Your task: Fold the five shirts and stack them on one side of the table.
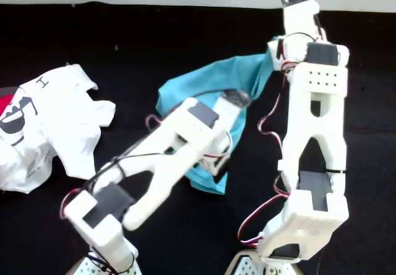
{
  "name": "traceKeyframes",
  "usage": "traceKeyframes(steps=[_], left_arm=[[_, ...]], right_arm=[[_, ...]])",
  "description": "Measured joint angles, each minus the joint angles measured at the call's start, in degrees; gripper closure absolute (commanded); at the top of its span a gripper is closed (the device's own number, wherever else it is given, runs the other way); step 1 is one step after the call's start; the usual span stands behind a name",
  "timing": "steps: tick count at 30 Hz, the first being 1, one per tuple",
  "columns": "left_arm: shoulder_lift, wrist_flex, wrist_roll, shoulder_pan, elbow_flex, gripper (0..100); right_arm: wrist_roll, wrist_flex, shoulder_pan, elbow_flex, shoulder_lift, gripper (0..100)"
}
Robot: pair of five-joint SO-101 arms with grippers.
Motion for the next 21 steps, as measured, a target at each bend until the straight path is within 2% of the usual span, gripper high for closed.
traceKeyframes(steps=[4,13,18,21], left_arm=[[4.84,-0.70,0.00,0.26,-1.67,78],[6.24,-1.58,-0.09,4.84,-4.31,78],[9.58,-2.37,0.00,4.22,-4.66,78],[10.64,-2.37,0.00,3.08,-4.66,89]], right_arm=[[0.00,0.00,0.44,0.00,0.00,98.8],[0.00,0.00,0.62,0.00,0.00,98.8],[0.00,0.00,0.62,0.00,0.00,98.8],[0.00,0.00,0.62,0.00,0.00,98.9]])
